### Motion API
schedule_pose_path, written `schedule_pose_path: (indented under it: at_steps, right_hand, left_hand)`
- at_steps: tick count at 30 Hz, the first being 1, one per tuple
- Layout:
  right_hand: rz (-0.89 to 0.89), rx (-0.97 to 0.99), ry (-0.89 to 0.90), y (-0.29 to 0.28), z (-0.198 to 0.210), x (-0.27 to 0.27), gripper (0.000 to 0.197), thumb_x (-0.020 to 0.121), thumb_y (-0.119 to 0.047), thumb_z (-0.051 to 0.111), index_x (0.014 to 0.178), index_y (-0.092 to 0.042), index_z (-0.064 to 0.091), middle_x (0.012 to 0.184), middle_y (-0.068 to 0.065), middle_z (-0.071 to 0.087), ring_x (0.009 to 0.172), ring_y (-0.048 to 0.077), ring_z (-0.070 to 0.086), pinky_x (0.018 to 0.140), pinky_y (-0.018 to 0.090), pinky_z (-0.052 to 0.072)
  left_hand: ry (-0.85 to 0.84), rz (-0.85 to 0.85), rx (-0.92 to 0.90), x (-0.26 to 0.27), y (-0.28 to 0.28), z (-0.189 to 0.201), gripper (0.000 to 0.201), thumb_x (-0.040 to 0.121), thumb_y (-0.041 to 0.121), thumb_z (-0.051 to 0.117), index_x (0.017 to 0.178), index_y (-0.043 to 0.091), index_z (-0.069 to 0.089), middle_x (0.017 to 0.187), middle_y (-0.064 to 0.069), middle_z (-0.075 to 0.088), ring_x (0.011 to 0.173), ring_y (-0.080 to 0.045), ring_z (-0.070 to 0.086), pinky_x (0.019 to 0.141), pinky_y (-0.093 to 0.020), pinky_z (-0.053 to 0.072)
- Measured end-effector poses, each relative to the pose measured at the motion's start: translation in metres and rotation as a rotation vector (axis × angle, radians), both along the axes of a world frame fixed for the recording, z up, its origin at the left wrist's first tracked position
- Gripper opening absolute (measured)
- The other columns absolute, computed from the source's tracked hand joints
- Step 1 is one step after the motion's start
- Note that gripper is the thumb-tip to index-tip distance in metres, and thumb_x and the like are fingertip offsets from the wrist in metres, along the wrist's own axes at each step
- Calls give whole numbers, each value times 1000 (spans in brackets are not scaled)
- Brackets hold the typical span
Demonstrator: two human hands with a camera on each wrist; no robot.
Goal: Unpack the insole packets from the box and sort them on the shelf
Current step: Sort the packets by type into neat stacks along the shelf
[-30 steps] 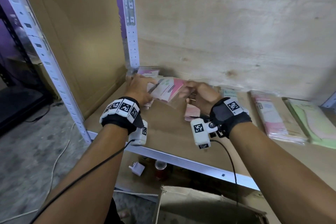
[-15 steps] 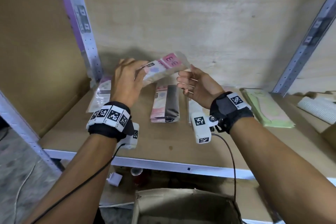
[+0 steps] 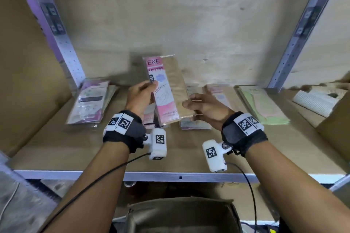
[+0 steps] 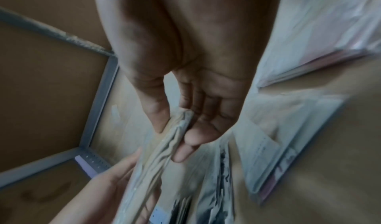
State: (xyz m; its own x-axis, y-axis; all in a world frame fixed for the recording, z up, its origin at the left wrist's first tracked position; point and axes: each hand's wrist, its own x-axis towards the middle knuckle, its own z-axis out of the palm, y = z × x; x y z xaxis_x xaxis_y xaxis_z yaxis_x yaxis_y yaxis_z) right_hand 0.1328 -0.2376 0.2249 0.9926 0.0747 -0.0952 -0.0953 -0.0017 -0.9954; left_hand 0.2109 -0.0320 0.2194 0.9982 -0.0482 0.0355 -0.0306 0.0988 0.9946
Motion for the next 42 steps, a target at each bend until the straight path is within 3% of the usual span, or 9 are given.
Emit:
schedule_pose_path:
  at_steps: [7, 14, 18, 21, 25, 28, 32, 36, 42]
  right_hand:
    - [87, -86, 46, -40, -3, -6, 22, 91, -6, 60, 85, -22, 73, 85, 3, 68, 71, 12, 63, 56, 21, 51]
    - [-125, -70, 57, -73, -5, -11, 20, 88, -17, 72, 107, -11, 71, 84, 2, 71, 72, 14, 65, 65, 24, 50]
    - [-313, 69, 25, -87, -2, -13, 13, 86, -17, 73, 96, -10, 69, 89, 8, 71, 78, 22, 66, 69, 31, 54]
    - [-435, 102, 31, -90, -6, -15, 13, 86, -20, 74, 86, -11, 64, 70, 0, 70, 70, 21, 65, 62, 30, 52]
    - [-469, 98, 64, -85, -15, -18, 14, 87, -22, 74, 86, -12, 64, 66, 1, 70, 63, 18, 66, 56, 25, 52]
    - [-440, 79, 70, -76, -18, -20, 10, 91, -19, 69, 93, -10, 65, 65, 0, 71, 60, 16, 66, 52, 23, 51]
    - [-457, 67, 26, -64, -19, -20, 14, 96, -14, 61, 83, -11, 59, 82, 12, 67, 72, 27, 62, 65, 39, 51]
    - [-458, 87, -29, -58, -18, -21, 18, 96, -12, 60, 79, -13, 59, 82, 10, 67, 67, 22, 64, 58, 31, 52]
    - [-474, 69, -113, -58, -13, -19, 13, 94, -9, 62, 82, -12, 63, 100, 20, 66, 89, 29, 62, 84, 45, 49]
  left_hand:
    - [66, 59, -226, 18, 6, 7, 29, 88, 38, 73, 105, 14, 70, 91, -3, 79, 76, -13, 76, 58, -24, 59]
    - [60, 32, -58, 28, 11, -10, 27, 85, 42, 75, 92, 16, 74, 82, -1, 79, 70, -12, 75, 67, -26, 57]
    - [78, -57, -24, 24, 4, -17, 24, 87, 39, 74, 88, 15, 76, 86, -4, 79, 73, -13, 74, 74, -30, 57]
    - [140, -170, -90, 18, -2, -19, 28, 91, 41, 68, 78, 20, 81, 81, -2, 78, 64, -9, 71, 59, -20, 56]
    - [233, -326, -274, 9, -9, -22, 25, 99, 36, 52, 105, 18, 69, 66, 5, 61, 48, -2, 48, 47, -12, 41]
    - [306, -469, -440, 0, -9, -25, 42, 106, 8, 28, 76, 12, 58, 48, 7, 51, 31, -3, 39, 27, -10, 26]
    - [368, -559, -415, -9, -7, -21, 60, 105, 7, 23, 60, 15, 62, 44, 7, 43, 28, -3, 33, 25, -12, 21]
    - [285, -490, -274, -13, 1, -16, 43, 106, 9, 26, 74, 14, 55, 46, 7, 45, 31, -2, 31, 29, -13, 22]
    - [101, -107, -41, -3, 10, -10, 33, 101, 41, 52, 85, 14, 61, 68, -1, 68, 39, -5, 31, 32, -14, 24]
